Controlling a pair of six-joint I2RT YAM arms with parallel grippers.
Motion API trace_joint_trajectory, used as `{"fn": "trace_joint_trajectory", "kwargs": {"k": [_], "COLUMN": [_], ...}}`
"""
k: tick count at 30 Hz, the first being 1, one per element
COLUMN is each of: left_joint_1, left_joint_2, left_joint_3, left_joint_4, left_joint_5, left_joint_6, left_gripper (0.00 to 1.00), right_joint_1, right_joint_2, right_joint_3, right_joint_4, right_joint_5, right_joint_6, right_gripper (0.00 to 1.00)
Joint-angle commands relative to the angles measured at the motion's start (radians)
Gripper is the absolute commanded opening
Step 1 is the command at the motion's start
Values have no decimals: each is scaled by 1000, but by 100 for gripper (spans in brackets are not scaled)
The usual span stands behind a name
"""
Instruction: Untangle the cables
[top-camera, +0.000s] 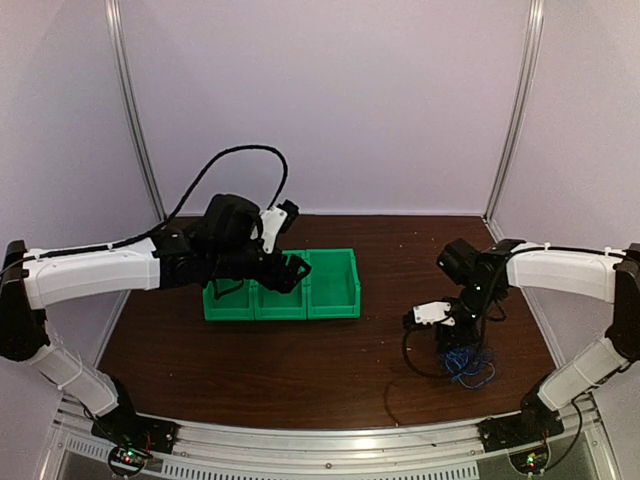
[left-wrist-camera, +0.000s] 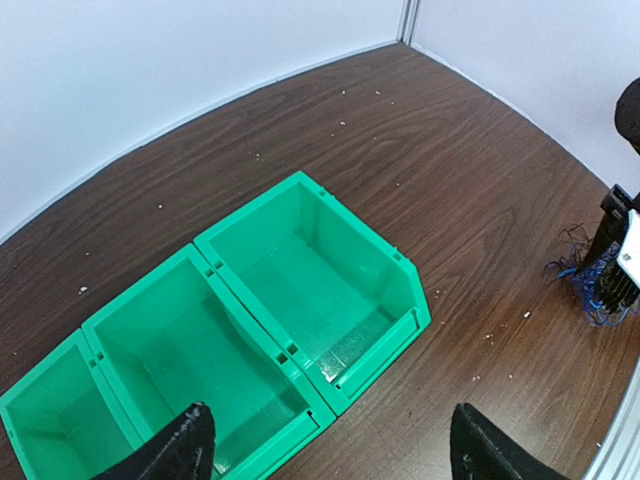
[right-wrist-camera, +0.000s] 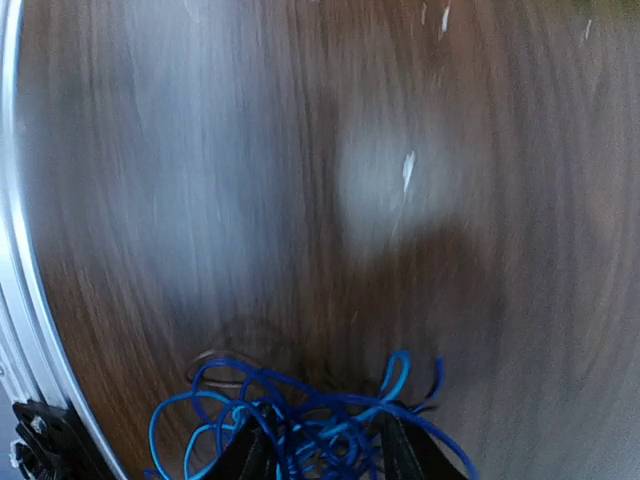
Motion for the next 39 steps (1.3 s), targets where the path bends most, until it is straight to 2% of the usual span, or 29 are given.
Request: {"fn": "trace_joint_trajectory", "kwargs": {"k": [1, 4, 7, 12, 15, 18, 20, 24, 30, 33, 39], "left_joint_1": [6, 8, 6, 3, -8, -34, -57, -111, -171, -183, -238], "left_joint_2": [-54, -76, -89, -110, -117, -92, -51, 77, 335, 456, 668], "left_joint_3": [-69, -106, -131, -192, -236, -258, -262, -231, -83, 6, 225], "left_joint_4": [69, 71, 74, 172, 285, 380, 446, 597, 672, 696, 638], "left_joint_5": [-40, -50, -33, 141, 246, 300, 337, 420, 467, 488, 456], "left_joint_6": [-18, -15, -15, -7, -7, -21, -50, -100, -100, -119, -96], "left_gripper": [82, 82, 82, 80, 78, 76, 74, 68, 63, 66, 68], "right_joint_1": [146, 196, 232, 192, 138, 94, 78, 32, -64, -85, -105], "right_joint_2": [98, 216, 265, 205, 111, 20, -34, -122, -240, -284, -340], "right_joint_3": [246, 416, 506, 552, 482, 342, 266, 159, 74, 40, 13], "right_joint_4": [27, -72, -142, -183, -174, -143, -124, -98, -35, -10, 40], "right_joint_5": [-166, -256, -281, -295, -276, -213, -181, -184, -240, -243, -207], "right_joint_6": [128, 133, 113, 139, 150, 155, 167, 178, 197, 203, 233], "right_gripper": [28, 29, 45, 54, 51, 45, 41, 39, 36, 35, 36]}}
